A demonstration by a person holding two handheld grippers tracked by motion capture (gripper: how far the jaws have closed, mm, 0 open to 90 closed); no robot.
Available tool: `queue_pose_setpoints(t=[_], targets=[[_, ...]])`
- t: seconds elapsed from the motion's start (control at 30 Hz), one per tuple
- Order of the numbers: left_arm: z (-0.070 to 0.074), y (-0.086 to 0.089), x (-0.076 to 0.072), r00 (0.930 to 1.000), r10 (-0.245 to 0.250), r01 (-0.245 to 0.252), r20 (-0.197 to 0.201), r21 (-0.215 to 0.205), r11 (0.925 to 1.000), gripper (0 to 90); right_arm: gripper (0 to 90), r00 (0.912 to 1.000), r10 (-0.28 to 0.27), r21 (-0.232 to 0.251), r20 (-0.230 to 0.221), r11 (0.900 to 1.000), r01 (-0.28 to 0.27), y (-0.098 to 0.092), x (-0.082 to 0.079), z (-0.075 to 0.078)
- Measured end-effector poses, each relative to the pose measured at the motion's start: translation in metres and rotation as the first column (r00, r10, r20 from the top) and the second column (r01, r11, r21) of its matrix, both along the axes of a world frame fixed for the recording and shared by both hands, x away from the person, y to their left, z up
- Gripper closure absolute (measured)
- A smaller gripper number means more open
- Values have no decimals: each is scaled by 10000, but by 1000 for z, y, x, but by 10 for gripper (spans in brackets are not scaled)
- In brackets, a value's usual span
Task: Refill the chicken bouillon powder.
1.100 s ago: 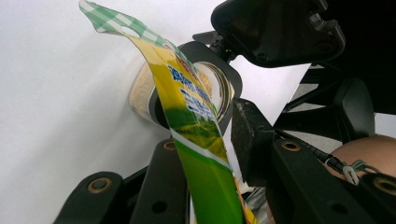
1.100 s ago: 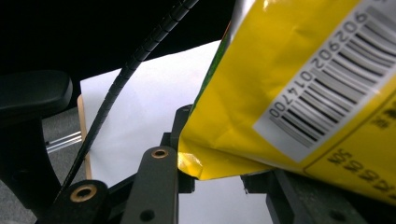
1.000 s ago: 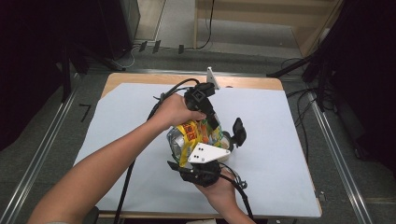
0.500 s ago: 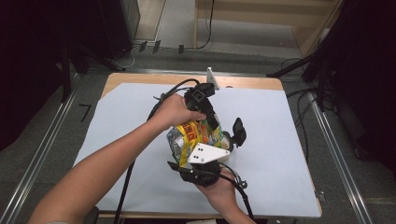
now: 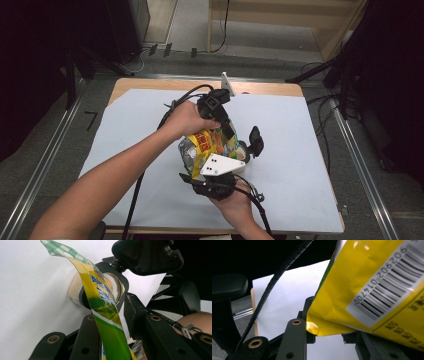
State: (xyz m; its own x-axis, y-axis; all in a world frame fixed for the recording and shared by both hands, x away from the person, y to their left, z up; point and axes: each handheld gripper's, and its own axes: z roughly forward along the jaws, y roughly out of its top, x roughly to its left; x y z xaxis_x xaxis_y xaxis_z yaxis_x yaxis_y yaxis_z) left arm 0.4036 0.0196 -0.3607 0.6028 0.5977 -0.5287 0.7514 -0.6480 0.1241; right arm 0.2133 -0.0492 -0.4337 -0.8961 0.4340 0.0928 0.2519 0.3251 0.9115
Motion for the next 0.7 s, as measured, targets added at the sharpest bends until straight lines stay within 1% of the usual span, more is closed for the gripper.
queue_pose_setpoints(t=[0.1,0.2,0.23,0.27,0.33,0.4,0.43,0.53,0.67,0.7], targets=[[0,0,0,10000,-24,24,22,-8,10000,759,711,10000,-18,-7,-41,10000,18,0,0,-1],[1,0,0,10000,44,-44,55,-60,10000,759,710,10000,-52,9,26,10000,52,-1,0,0],[2,1,1,10000,-53,54,63,-68,10000,760,708,9999,-88,42,70,10000,88,-1,0,1],[3,1,1,9999,81,-80,82,-112,9999,759,708,9999,-103,38,119,9999,102,-2,0,1],[4,2,2,9998,127,-126,147,-129,9998,758,707,9998,-119,35,143,9999,119,-3,2,2],[4,2,2,9998,145,-144,125,-94,9999,757,707,9999,-99,70,20,9999,99,-4,3,2],[3,1,2,9998,176,-176,71,-52,9998,757,706,10000,-95,90,28,9999,94,-4,3,2],[2,1,3,10000,65,-65,40,14,10000,757,705,10000,-46,151,-83,9999,47,-4,2,3],[1,1,3,10000,53,-53,-12,-11,10000,757,705,9999,-18,173,-107,9998,20,-3,2,4],[1,1,4,10000,-33,33,-18,4,10000,757,705,9999,-8,183,-116,9998,10,-3,2,4]])
